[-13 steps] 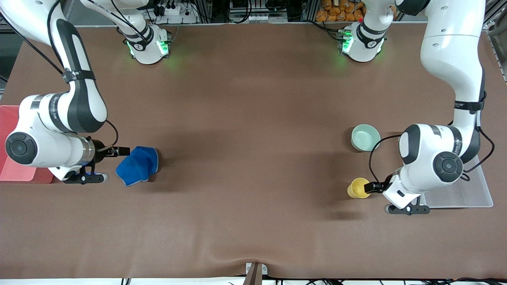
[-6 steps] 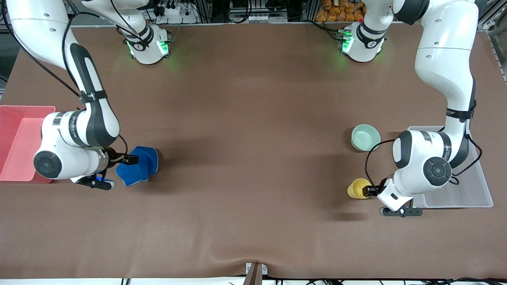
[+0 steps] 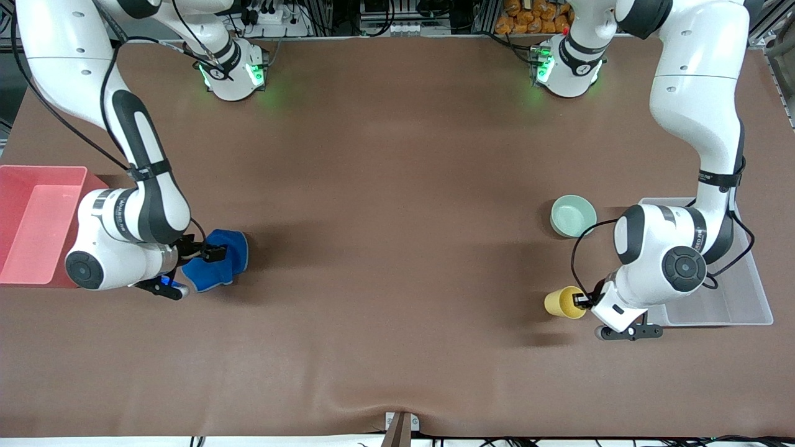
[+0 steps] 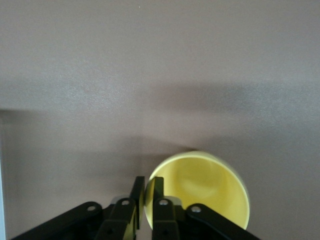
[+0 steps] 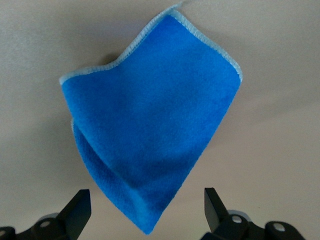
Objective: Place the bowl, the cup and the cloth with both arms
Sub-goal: 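Grasp the blue cloth with the right gripper while the left gripper grasps the cup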
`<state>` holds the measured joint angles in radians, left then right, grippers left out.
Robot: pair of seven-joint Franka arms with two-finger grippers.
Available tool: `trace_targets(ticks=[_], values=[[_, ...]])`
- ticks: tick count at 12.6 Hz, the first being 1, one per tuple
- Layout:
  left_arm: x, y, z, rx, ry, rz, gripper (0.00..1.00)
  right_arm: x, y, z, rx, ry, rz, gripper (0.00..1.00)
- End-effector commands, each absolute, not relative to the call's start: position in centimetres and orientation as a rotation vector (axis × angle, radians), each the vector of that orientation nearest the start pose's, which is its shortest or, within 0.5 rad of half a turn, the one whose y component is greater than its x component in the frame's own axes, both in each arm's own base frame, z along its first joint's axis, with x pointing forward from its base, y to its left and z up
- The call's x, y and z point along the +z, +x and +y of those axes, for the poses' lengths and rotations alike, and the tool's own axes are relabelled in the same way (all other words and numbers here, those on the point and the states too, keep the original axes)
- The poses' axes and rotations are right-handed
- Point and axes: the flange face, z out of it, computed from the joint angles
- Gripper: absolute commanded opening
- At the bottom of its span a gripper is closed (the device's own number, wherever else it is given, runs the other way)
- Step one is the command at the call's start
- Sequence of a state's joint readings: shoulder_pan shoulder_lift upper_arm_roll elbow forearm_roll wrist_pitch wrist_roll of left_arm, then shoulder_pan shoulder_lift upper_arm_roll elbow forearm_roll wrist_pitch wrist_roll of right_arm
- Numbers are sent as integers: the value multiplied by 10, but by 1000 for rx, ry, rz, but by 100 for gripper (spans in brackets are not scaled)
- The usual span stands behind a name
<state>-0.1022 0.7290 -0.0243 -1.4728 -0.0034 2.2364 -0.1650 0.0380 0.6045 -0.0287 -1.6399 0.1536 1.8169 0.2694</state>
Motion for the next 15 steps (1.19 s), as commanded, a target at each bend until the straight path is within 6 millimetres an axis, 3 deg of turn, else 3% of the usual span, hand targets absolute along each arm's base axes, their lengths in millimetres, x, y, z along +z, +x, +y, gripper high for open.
trace_targets(ticks=[1,5,9,10,11,12,15], values=[[248,717,-93,-47,-3169,-120,0,233,642,16,621,-2950,533,100],[272,721,-81,-64,-3170,-140,0,216,640,16,653,-2938,549,100],[319,720,-35,-18,-3158,-200,0,204,639,16,661,-2938,560,100],[327,720,-23,-18,-3159,-213,0,201,639,14,643,-2939,582,76],[335,719,-10,-12,-3158,-197,0,200,639,15,642,-2940,588,26],[350,719,10,-37,-3158,-196,0,201,639,15,640,-2939,592,0],[396,720,68,-74,-3159,-200,0,203,640,15,636,-2939,604,0]])
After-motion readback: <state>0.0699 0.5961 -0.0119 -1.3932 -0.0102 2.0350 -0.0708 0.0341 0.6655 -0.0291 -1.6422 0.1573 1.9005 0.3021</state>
